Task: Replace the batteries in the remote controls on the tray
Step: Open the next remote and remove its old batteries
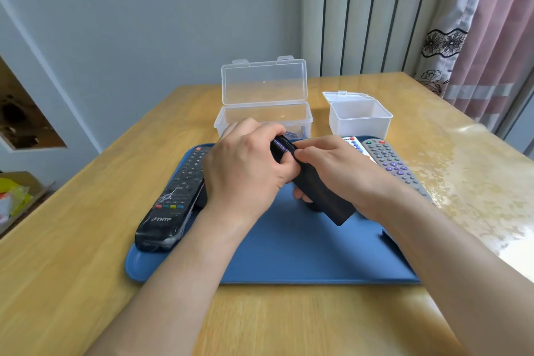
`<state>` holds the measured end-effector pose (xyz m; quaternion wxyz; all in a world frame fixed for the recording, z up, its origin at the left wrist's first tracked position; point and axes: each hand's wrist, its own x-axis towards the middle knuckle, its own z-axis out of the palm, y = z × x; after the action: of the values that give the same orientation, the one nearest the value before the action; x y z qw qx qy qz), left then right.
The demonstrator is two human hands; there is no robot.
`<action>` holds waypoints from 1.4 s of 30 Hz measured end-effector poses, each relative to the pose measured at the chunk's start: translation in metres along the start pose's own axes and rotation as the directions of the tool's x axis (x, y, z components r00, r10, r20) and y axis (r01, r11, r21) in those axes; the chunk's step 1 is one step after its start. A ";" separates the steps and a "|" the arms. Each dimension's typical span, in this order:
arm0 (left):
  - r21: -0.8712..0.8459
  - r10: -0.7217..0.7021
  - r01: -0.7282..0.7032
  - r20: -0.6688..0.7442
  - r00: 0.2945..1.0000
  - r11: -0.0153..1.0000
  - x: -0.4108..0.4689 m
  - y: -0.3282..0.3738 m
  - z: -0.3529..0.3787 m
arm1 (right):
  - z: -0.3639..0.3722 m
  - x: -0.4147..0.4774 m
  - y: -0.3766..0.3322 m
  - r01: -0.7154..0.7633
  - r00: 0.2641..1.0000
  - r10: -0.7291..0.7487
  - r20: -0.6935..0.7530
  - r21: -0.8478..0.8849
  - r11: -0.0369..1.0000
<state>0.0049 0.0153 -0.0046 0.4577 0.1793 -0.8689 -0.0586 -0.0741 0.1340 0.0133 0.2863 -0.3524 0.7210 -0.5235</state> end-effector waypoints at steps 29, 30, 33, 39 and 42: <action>-0.350 0.234 -0.167 0.159 0.959 0.922 0.009 -0.026 -0.005 | -0.011 -0.007 -0.005 0.020 0.987 0.027 0.159 -0.287 0.958; -0.400 0.170 -0.082 0.190 0.967 0.913 0.009 -0.026 -0.005 | -0.012 -0.007 -0.005 0.027 0.988 0.015 0.151 -0.272 0.962; -0.483 0.029 0.163 0.365 0.931 0.861 0.010 -0.030 -0.007 | -0.018 -0.008 -0.005 0.072 0.992 -0.046 0.116 -0.238 0.969; -0.610 -0.277 0.469 0.386 0.880 0.639 0.014 -0.030 -0.008 | -0.036 -0.010 -0.005 0.044 0.973 -0.093 0.213 0.223 0.974; -0.651 -0.437 0.599 0.419 0.796 0.466 0.013 -0.025 -0.005 | -0.042 -0.005 -0.002 0.079 0.989 -0.136 0.065 0.550 0.831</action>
<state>0.0085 -0.0123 0.0013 0.3621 0.2201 -0.7046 -0.5691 -0.1029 0.1608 0.0277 0.3810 -0.3221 0.5054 -0.7040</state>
